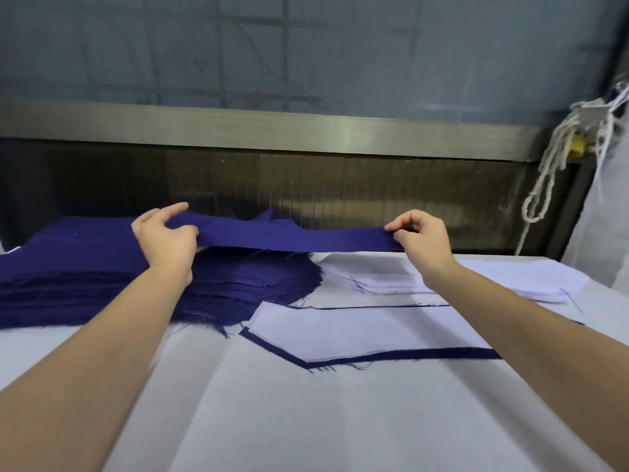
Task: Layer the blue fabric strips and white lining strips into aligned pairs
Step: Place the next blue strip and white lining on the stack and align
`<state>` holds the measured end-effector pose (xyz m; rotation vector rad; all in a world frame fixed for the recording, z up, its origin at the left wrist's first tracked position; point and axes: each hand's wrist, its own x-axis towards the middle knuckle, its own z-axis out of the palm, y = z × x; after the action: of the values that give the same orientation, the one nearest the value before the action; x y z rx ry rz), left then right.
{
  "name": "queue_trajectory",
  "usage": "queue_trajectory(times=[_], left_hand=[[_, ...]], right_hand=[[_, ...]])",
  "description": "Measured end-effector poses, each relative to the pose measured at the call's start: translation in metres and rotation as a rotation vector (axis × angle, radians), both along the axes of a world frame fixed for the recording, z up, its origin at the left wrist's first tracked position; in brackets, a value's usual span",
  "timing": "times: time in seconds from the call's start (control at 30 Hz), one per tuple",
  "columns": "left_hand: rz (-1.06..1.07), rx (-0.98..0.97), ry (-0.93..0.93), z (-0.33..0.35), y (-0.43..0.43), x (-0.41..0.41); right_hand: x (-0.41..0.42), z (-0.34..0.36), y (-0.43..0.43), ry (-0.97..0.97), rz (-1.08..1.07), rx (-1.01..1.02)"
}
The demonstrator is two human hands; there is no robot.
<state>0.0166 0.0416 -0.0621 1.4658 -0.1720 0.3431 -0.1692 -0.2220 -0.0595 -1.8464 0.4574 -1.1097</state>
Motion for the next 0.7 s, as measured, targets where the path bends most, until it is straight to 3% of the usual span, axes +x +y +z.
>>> queue_trajectory(times=[0.17, 0.33, 0.5, 0.7], left_hand=[[-0.121, 0.097, -0.044, 0.001, -0.006, -0.02], [-0.271, 0.097, 0.081, -0.003, -0.01, -0.042], [-0.384, 0.139, 0.004, -0.013, -0.012, -0.064], [-0.428, 0.055, 0.063, -0.02, -0.019, -0.08]], right_hand=[[-0.037, -0.007, -0.016, 0.005, -0.017, 0.0], [-0.069, -0.013, -0.028, 0.005, -0.033, -0.008], [-0.093, -0.019, -0.039, 0.036, -0.108, -0.018], [-0.112, -0.033, -0.051, 0.084, -0.228, -0.026]])
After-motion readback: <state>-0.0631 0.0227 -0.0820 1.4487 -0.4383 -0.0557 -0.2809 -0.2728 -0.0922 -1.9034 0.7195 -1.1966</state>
